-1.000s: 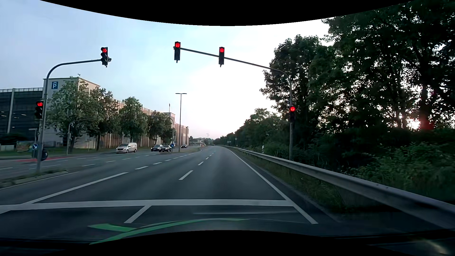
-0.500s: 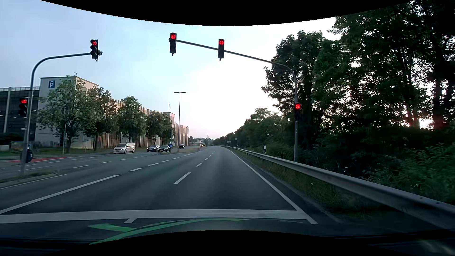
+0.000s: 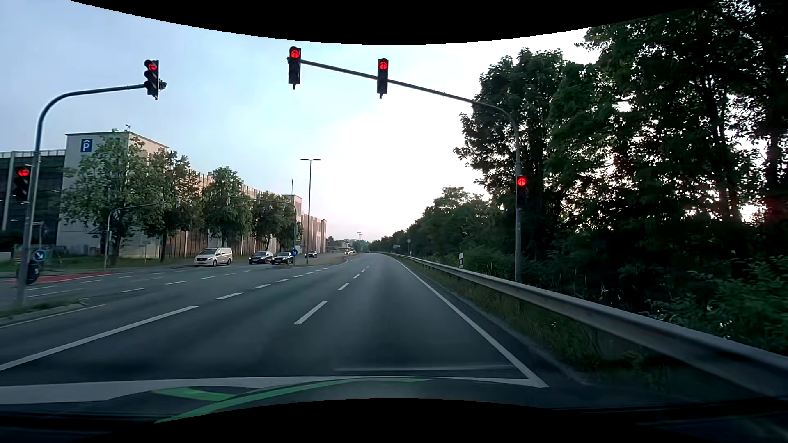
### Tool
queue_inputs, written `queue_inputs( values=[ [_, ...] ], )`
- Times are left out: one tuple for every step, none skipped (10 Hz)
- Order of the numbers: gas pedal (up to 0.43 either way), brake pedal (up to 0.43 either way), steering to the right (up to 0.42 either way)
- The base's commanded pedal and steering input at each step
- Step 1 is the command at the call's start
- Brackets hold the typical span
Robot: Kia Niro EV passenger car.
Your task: Follow the waypoints while adhering to traffic rules and regulations
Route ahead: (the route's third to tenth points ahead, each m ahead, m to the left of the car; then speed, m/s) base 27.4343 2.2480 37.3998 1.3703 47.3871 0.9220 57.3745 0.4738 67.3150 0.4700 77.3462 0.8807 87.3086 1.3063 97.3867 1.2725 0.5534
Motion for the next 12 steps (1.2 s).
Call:
queue_inputs(
  values=[
    [0.0,0.189,0.003],
    [0.0,0.189,0.003],
    [0.0,0.189,0.003],
    [0.0,0.189,0.004],
    [0.0,0.195,0.004],
    [0.0,0.195,0.004],
    [0.0,0.195,0.004],
    [0.0,0.195,0.004],
    [0.0,0.195,0.004],
    [0.0,0.189,0.003],
    [0.0,0.195,0.003],
    [0.0,0.195,0.003]
  ],
)
